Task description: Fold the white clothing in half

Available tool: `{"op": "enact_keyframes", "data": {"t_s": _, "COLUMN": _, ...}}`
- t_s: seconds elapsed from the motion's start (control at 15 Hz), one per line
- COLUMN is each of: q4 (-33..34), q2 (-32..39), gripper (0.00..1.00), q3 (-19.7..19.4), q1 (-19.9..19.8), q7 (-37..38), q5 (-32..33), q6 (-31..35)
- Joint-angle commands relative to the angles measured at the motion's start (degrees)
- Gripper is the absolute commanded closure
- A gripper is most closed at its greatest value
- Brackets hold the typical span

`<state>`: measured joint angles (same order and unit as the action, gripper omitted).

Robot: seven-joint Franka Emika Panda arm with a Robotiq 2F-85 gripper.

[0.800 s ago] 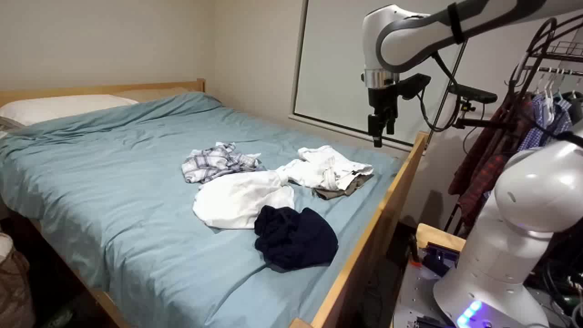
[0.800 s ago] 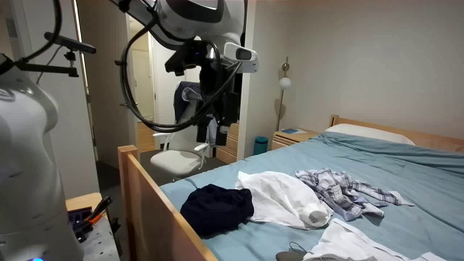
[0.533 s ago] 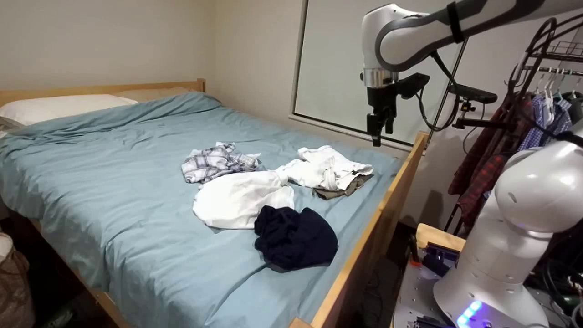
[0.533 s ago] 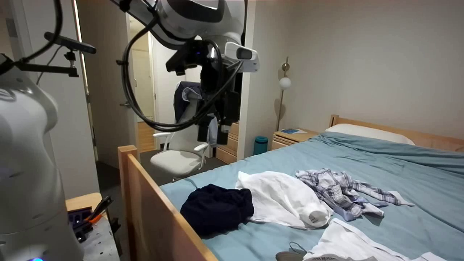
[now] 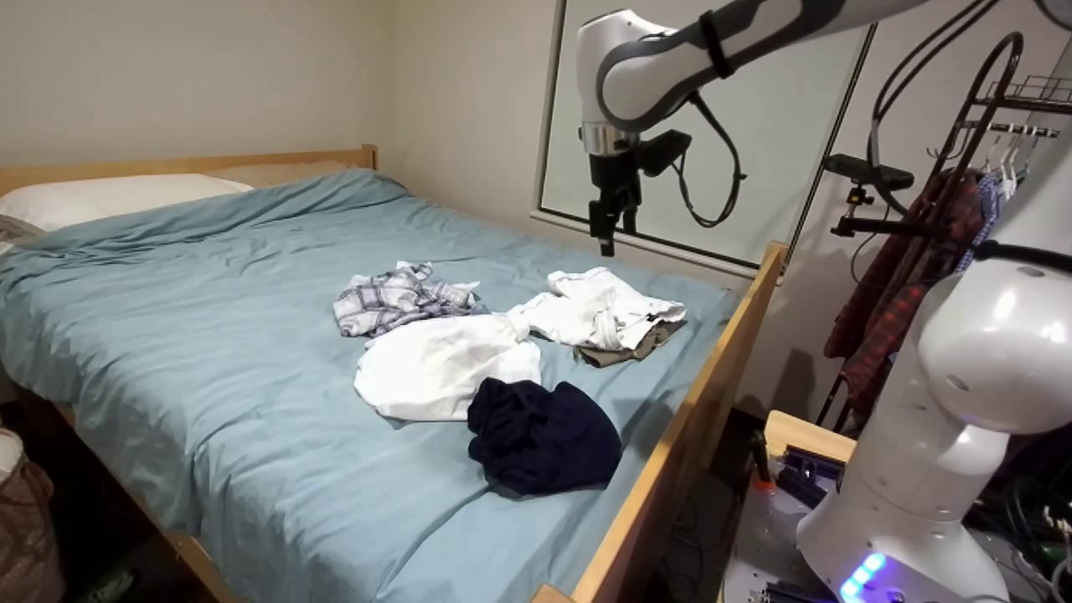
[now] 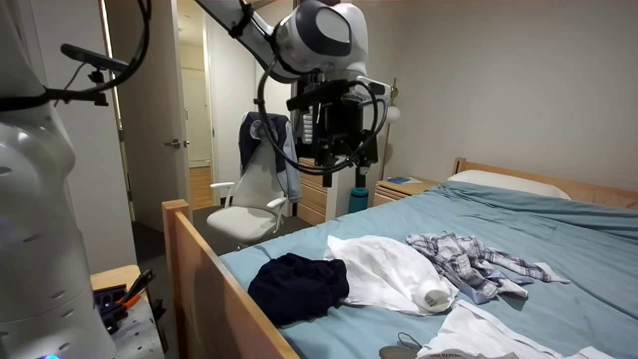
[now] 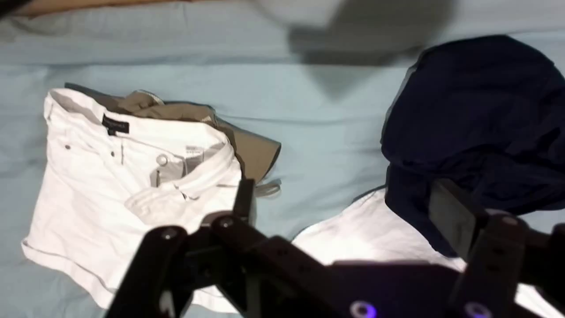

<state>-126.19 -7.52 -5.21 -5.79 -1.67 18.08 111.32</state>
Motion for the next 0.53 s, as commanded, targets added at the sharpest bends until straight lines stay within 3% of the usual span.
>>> {"op": "enact_keyframes", "data": {"t_s": 0.0, "q4": 13.1, "q2": 14.05, "gripper": 0.0, "q3": 1.24, "q1": 1.59, "q7": -0.08, "q5": -1.4, "q6": 1.22}}
{"op": "enact_keyframes", "data": {"t_s": 0.27, "q4": 26.29, "q2": 27.57, "gripper": 0.0, "q3": 2.28, "q1": 2.88, "q7": 2.21, "q5": -5.17, "q6": 7.39}}
{"op": "enact_keyframes", "data": {"t_s": 0.4, "q4": 33.17, "q2": 33.62, "gripper": 0.0, "q3": 2.61, "q1": 3.29, "q7": 2.86, "q5": -7.96, "q6": 7.43}}
{"op": "enact_keyframes", "data": {"t_s": 0.47, "q4": 25.68, "q2": 27.59, "gripper": 0.0, "q3": 2.07, "q1": 3.51, "q7": 1.66, "q5": -5.78, "q6": 7.97}}
